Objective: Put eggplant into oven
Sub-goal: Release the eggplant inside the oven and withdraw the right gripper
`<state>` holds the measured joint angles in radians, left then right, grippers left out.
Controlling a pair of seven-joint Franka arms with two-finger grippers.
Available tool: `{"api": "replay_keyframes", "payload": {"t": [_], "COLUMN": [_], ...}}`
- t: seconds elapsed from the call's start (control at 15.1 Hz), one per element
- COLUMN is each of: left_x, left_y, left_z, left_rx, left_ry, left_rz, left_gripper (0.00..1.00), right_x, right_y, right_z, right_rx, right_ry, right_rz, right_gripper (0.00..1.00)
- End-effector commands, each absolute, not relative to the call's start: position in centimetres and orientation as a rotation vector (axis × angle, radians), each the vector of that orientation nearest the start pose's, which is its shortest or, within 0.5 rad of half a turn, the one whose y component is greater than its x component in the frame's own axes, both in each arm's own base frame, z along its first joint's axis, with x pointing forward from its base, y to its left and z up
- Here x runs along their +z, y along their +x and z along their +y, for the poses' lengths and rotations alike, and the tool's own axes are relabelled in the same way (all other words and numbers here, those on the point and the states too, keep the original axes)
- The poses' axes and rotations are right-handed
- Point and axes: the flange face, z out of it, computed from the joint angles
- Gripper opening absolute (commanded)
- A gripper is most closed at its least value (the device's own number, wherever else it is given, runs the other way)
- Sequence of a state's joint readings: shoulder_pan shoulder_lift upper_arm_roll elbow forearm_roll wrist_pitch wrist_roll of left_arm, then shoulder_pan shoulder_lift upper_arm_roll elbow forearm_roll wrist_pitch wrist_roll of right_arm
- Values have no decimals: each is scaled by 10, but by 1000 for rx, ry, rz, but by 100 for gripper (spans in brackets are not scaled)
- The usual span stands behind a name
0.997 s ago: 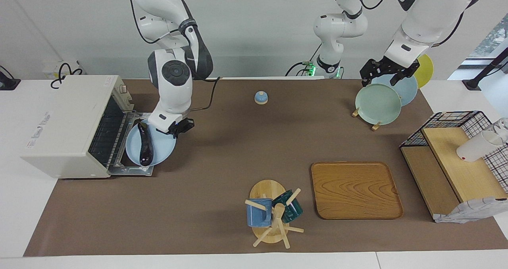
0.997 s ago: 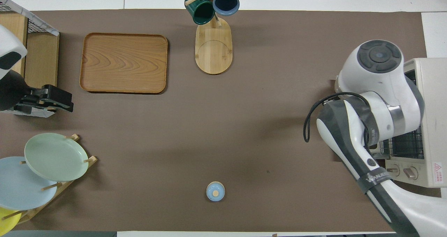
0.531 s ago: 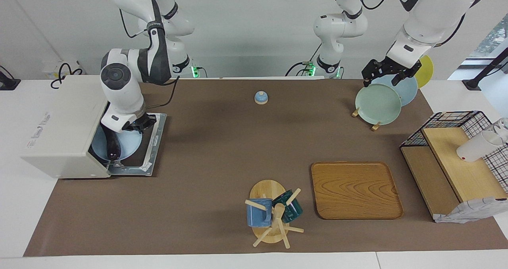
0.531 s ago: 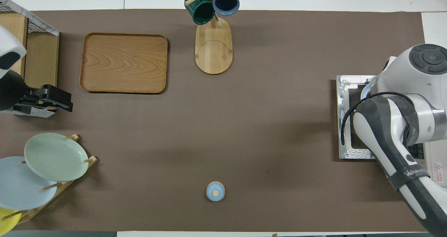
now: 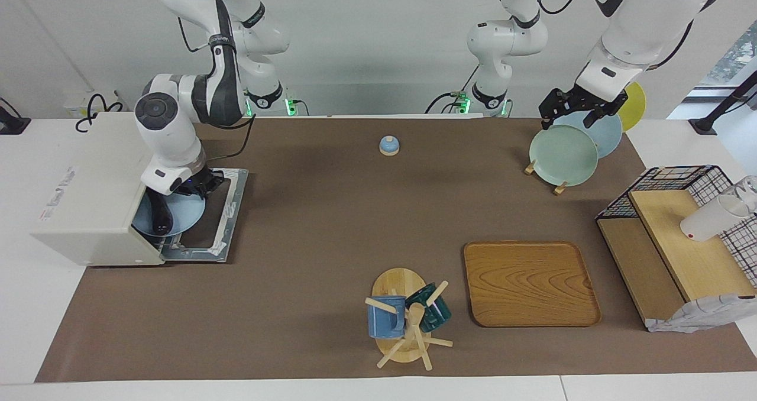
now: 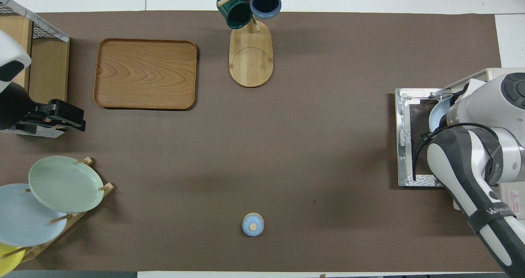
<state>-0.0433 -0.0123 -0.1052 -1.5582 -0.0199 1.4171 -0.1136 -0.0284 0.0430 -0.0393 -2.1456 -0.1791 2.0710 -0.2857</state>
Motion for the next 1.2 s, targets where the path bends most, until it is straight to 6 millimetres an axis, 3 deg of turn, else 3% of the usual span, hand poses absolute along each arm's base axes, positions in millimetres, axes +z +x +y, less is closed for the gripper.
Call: {"api": "replay_keyframes", "payload": {"t": [0.0,0.13,0.2,0.27,0.33,0.4,0.47,0.66,0.73,0.8,0.86,0.93,1.13], "left_x": [626,626,626,625,626,626,626,626,626,625,626,626,625], "left_y": [524,524,524,525,524,524,525,524,524,525,524,524,525], "left_z": [-79,-79,-79,-79,-79,-79,-78,-78,-79,-78,-79,-79,-79], "left_rx": [213,213,213,216,213,213,213,213,213,216,213,213,216], "left_ry": [-3132,-3132,-3132,-3132,-3132,-3132,-3132,-3132,-3132,-3132,-3132,-3132,-3132], "left_rz": [41,41,41,41,41,41,39,39,41,39,41,41,41], "left_gripper": [100,100,100,100,100,100,100,100,100,100,100,100,100], "right_x": [362,363,362,364,367,370,376,409,409,408,403,392,349], "right_y": [517,517,517,518,521,523,526,542,545,547,548,546,542], "right_z": [-60,-59,-60,-59,-54,-53,-48,-7,4,14,29,38,63], "right_rx": [274,269,272,267,258,260,272,279,258,224,162,134,41], "right_ry": [-3190,-3188,-3185,-3183,-3179,-3174,-3163,-3130,-3145,-3159,-3168,-3174,-3186], "right_rz": [-507,-519,-531,-538,-549,-544,-542,-570,-539,-506,-496,-477,-382], "right_gripper": [0,0,8,31,45,51,53,53,50,36,5,0,0]}}
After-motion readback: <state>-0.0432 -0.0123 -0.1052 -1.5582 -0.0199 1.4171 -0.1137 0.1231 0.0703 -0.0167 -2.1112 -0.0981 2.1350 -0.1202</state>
